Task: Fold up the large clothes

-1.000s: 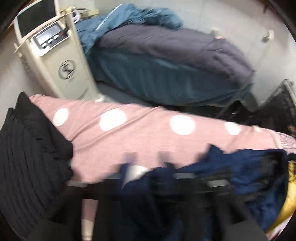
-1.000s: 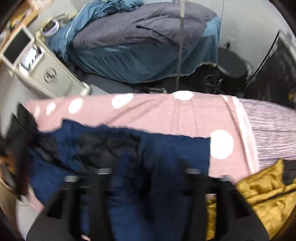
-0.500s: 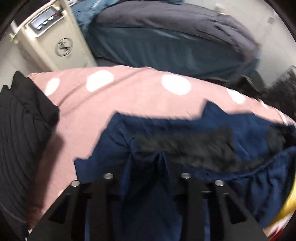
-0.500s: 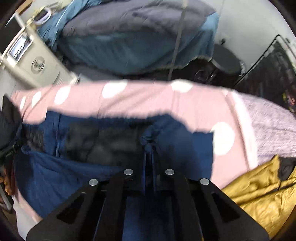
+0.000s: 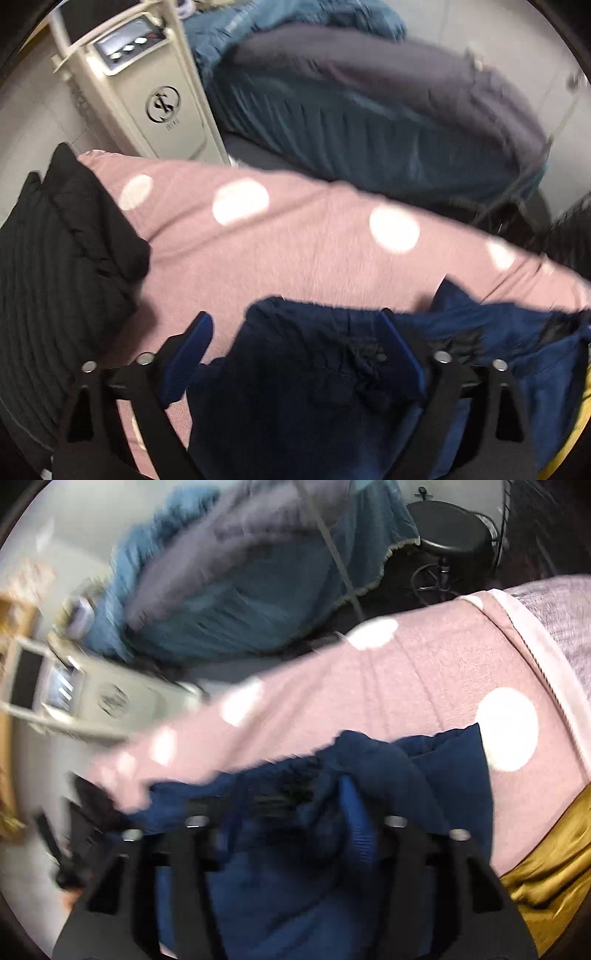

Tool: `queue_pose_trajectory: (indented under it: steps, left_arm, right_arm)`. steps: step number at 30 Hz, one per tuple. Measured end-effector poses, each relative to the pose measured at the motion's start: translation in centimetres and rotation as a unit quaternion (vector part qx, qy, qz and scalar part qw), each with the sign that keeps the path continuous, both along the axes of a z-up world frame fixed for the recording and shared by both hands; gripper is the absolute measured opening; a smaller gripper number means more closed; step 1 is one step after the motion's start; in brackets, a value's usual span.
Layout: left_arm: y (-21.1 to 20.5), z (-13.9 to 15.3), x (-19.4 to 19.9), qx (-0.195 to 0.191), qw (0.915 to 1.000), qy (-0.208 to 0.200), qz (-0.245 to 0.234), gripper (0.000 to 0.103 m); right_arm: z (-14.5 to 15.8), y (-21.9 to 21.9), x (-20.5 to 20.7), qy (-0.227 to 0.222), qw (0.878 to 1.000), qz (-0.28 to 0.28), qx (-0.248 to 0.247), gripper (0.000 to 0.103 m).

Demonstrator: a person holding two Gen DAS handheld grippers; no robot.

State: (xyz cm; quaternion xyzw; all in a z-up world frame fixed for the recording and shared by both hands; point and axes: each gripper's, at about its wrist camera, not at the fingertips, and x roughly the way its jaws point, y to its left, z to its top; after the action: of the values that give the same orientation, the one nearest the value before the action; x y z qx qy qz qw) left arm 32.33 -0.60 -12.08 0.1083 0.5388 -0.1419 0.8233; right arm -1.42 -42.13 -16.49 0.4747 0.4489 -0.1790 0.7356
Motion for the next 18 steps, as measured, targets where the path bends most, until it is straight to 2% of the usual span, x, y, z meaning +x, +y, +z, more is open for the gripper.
queue_pose_trajectory:
  steps: [2, 4, 6, 8, 11, 12, 13, 14, 16, 18]
  left_arm:
    - [2.2, 2.4, -0.1, -0.042, 0.9982, -0.016, 0.039, 0.096]
    - [4.1, 4.2, -0.9, -0.07, 0.9947, -0.029, 0.07, 0.096]
    - [4.6, 4.7, -2.7, -0.07, 0.9944, -0.032, 0.072, 0.096]
    - [4.0, 4.5, -4.9, -0.07, 0.9963, -0.018, 0.048, 0.096]
    - [2.8, 3.1, -9.9, -0.05, 0.9987, 0.002, -0.009, 0.096]
    - [2.5, 2.5, -11.7, -0.042, 0.9987, 0.009, -0.026, 0.096]
    - [2.4, 2.0, -12.8, -0.037, 0.9986, 0.016, -0.034, 0.096]
    - [2.5, 1.2, -14.4, -0.032, 0.9982, 0.031, -0.041, 0.096]
    - [2.7, -0.1, -16.0, -0.034, 0.997, 0.058, -0.039, 0.096]
    - [3.0, -1.1, -16.3, -0.028, 0.9967, 0.067, -0.035, 0.096]
  right_arm:
    - [2.3, 0.0, -1.0, -0.016, 1.0, -0.018, -0.017, 0.071]
    - [4.5, 1.0, -1.9, -0.011, 0.998, -0.004, -0.059, 0.071]
    - [5.6, 3.1, -2.2, 0.011, 0.993, 0.032, -0.113, 0.071]
    - [6.0, 6.1, -2.8, 0.036, 0.982, 0.083, -0.169, 0.071]
    - [5.3, 12.3, -4.5, 0.083, 0.944, 0.178, -0.266, 0.071]
    - [4.5, 13.3, -5.1, 0.093, 0.936, 0.194, -0.28, 0.071]
    - [3.9, 14.4, -5.8, 0.104, 0.929, 0.209, -0.287, 0.071]
    - [3.3, 15.0, -6.5, 0.109, 0.928, 0.214, -0.284, 0.071]
    - [1.9, 15.3, -8.0, 0.115, 0.937, 0.213, -0.252, 0.071]
    - [1.2, 15.3, -8.4, 0.125, 0.937, 0.212, -0.246, 0.071]
